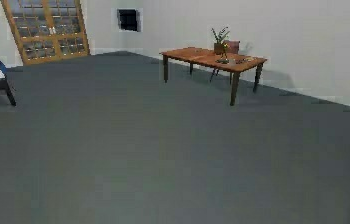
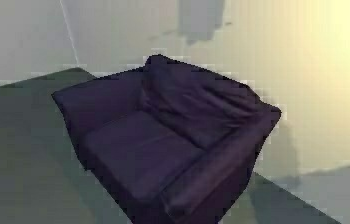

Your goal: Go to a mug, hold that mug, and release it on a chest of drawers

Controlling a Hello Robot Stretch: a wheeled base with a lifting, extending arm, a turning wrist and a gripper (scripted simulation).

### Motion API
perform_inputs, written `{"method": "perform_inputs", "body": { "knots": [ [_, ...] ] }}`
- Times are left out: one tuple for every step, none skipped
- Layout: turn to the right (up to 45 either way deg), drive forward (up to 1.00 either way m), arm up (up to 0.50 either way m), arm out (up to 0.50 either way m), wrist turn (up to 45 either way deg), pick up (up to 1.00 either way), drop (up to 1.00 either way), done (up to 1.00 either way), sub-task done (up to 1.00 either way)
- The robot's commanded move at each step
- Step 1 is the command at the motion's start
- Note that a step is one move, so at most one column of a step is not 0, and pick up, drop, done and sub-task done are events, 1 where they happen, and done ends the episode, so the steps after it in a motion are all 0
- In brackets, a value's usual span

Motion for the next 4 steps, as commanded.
{"method": "perform_inputs", "body": {
  "knots": [
    [-45.0,0.00,0.00,0.00,0.0,0.00,0.00,0.00,0.00],
    [-36.0,0.00,0.00,0.00,0.0,0.00,0.00,0.00,0.00],
    [0.0,0.15,0.00,0.00,0.0,0.00,0.00,0.00,0.00],
    [45.0,0.00,0.00,0.00,0.0,0.00,0.00,0.00,0.00]
  ]
}}
